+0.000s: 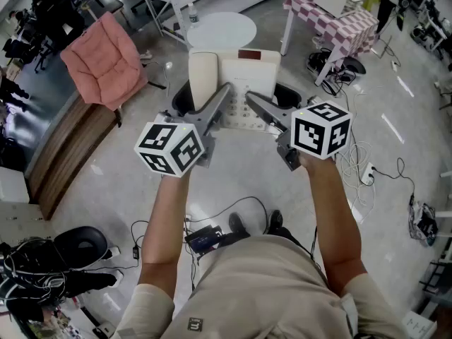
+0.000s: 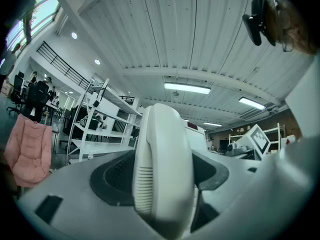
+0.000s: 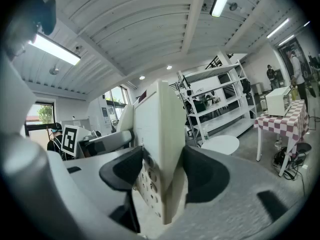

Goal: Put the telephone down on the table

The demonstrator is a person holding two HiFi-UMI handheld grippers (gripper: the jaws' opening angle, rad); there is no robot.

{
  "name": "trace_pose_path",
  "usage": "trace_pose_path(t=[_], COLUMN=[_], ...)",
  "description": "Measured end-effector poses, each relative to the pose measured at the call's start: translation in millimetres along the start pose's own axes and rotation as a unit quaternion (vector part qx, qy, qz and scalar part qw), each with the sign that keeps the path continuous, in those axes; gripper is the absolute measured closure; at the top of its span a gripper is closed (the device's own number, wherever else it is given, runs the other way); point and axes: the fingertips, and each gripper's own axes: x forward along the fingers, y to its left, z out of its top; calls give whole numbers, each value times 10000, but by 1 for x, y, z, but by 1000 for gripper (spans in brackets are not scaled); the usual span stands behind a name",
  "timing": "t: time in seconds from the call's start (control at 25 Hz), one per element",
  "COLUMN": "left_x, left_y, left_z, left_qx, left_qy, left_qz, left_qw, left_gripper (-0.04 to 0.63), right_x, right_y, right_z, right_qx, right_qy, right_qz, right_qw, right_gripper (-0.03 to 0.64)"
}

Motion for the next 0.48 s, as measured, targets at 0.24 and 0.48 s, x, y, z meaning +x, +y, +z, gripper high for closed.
trace_pose_path(t=[0.24, 0.48], left_x=[-6, -4], left_y=[7, 34], left_z=[-3, -4], left_qx=[-18, -76], left_qy=[26, 66], left_qz=[-36, -105], left_qw=[10000, 9999], left_gripper=[270, 270], right_x=[6, 32], right_y=[6, 6], right_z=[-6, -6], right_qx=[20, 52], right_qy=[15, 42], right_qz=[-31, -114], right_qw=[10000, 9999], right_gripper=[385, 385])
